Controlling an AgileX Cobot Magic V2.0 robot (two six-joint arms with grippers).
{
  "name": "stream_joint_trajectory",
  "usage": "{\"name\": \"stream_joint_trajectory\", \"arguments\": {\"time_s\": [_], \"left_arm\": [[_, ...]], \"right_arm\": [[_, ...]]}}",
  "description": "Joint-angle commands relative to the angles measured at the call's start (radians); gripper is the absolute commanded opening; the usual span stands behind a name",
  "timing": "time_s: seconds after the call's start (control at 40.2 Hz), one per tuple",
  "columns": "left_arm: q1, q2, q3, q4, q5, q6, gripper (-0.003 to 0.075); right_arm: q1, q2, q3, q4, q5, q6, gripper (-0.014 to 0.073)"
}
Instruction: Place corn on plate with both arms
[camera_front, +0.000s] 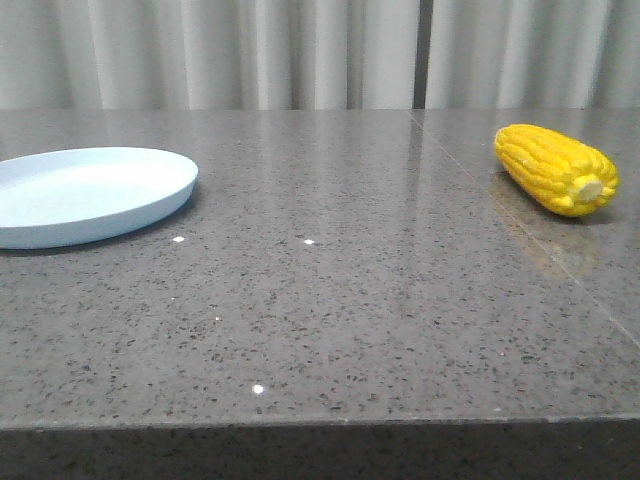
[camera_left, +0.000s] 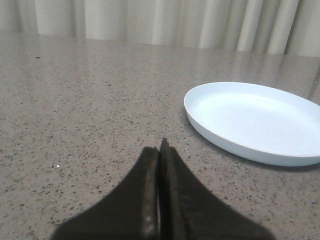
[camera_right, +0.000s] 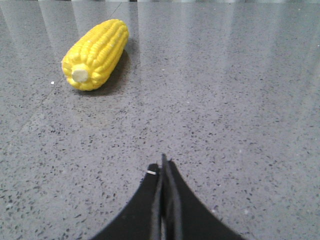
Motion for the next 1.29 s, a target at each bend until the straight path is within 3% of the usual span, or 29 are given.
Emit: {"name": "stream_joint_trajectory", "arguments": {"time_s": [0.0, 1.02, 1.17, 1.269], "left_arm": [[0.003, -0.02, 0.004, -0.008, -0.079, 0.0, -0.002], [0.003, -0.02, 0.004, -0.008, -0.113, 0.0, -0.002], [0.003, -0.02, 0.004, 0.002, -0.173, 0.0, -0.002], [0.003, -0.02, 0.002, 0.002, -0.296, 0.0, -0.002]], "right_arm": [[0.001, -0.015, -0.004, 0.004, -0.077, -0.006, -0.0068], [0.001, -0.015, -0.004, 0.004, -0.089, -0.006, -0.0068], [0.001, -0.015, -0.005, 0.004, -0.11, -0.006, -0.0068], [0.001, -0.015, -0.023, 0.005, -0.128, -0.006, -0.0068]]}}
